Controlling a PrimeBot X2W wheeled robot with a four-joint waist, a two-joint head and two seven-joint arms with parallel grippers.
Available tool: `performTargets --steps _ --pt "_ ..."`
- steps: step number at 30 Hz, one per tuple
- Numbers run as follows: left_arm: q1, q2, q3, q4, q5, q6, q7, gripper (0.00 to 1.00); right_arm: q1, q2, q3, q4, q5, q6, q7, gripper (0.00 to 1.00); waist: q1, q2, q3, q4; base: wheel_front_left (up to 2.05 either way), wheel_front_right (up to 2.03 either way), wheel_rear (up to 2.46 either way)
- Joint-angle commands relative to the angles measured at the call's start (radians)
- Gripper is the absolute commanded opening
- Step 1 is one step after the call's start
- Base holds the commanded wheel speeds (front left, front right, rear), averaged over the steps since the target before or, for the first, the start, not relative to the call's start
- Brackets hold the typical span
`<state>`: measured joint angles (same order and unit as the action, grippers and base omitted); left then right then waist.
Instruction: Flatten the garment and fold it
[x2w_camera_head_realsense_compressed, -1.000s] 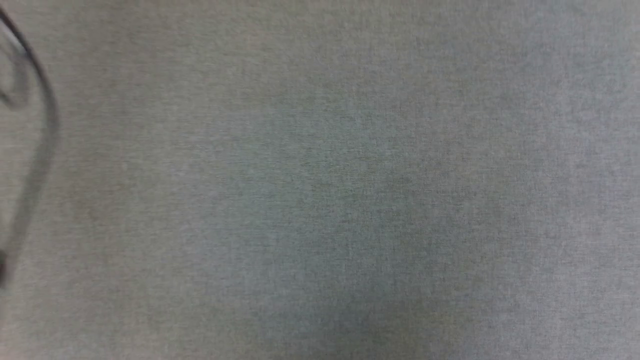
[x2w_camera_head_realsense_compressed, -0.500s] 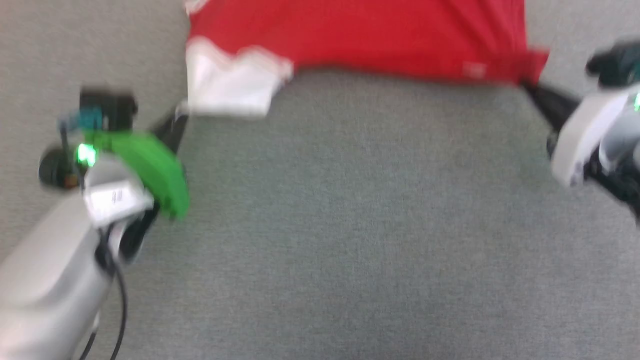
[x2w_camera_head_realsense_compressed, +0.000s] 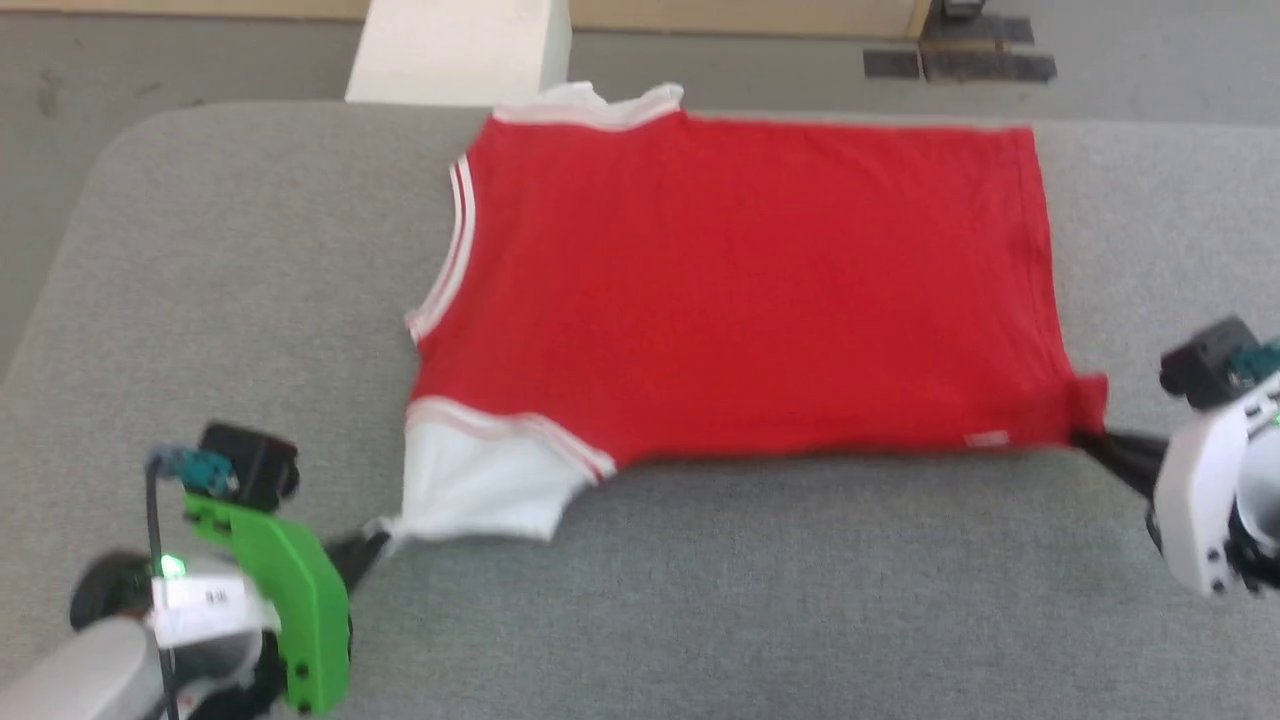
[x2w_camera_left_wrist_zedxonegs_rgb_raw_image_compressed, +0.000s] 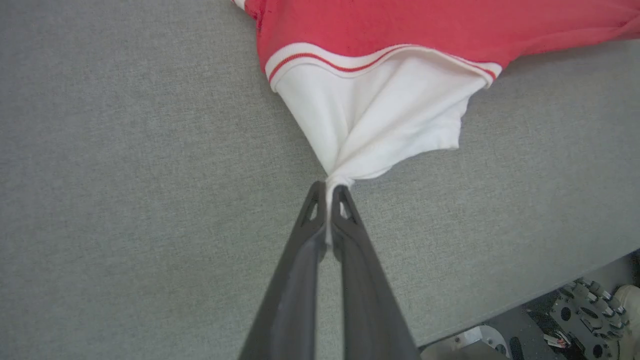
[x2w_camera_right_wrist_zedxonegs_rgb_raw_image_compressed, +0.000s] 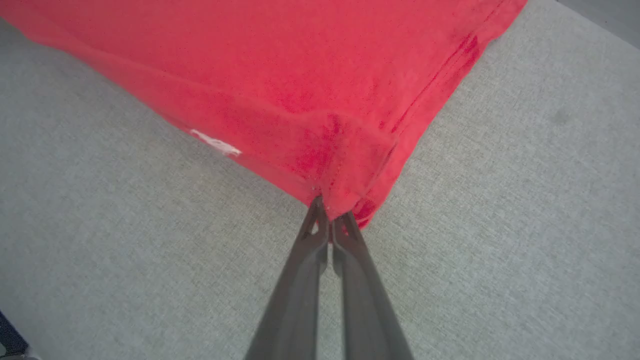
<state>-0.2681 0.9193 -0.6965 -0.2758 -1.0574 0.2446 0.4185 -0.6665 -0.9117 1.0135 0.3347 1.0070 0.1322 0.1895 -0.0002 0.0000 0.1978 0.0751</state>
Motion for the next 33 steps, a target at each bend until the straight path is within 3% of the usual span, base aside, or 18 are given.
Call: performTargets --steps 1,8,13,24,33 --pt "0.039 0.017 -0.005 -0.019 -0.029 0.014 0.016 0.00 0.032 -0.018 0.005 -0.014 0.025 -0.002 0.022 0.00 0.0002 0.0000 -0.033 0.010 0.00 0.00 0.00" --pt "0.140 0.064 -0.043 -0.090 -0.113 0.031 0.095 0.00 0.125 -0.074 0.019 -0.085 0.123 -0.002 0.141 0.00 0.0002 0.0000 -0.068 0.001 0.00 0.00 0.00" --pt "0.144 0.057 -0.021 -0.108 -0.117 0.045 0.062 0.00 0.159 -0.088 -0.008 -0.128 0.155 -0.002 0.169 0.00 0.0002 0.0000 -0.064 -0.014 0.00 0.00 0.00" --pt "-0.046 -0.058 0.074 -0.072 -0.022 0.066 -0.077 0.00 0.139 -0.039 -0.147 -0.152 0.158 -0.002 0.106 0.00 0.0002 0.0000 0.023 -0.049 0.00 0.00 0.00" --pt "-0.213 -0.147 0.073 0.041 0.065 0.046 -0.121 0.00 0.097 0.015 -0.223 -0.134 0.097 -0.002 0.117 0.00 0.0002 0.0000 0.114 -0.071 0.00 0.00 0.00"
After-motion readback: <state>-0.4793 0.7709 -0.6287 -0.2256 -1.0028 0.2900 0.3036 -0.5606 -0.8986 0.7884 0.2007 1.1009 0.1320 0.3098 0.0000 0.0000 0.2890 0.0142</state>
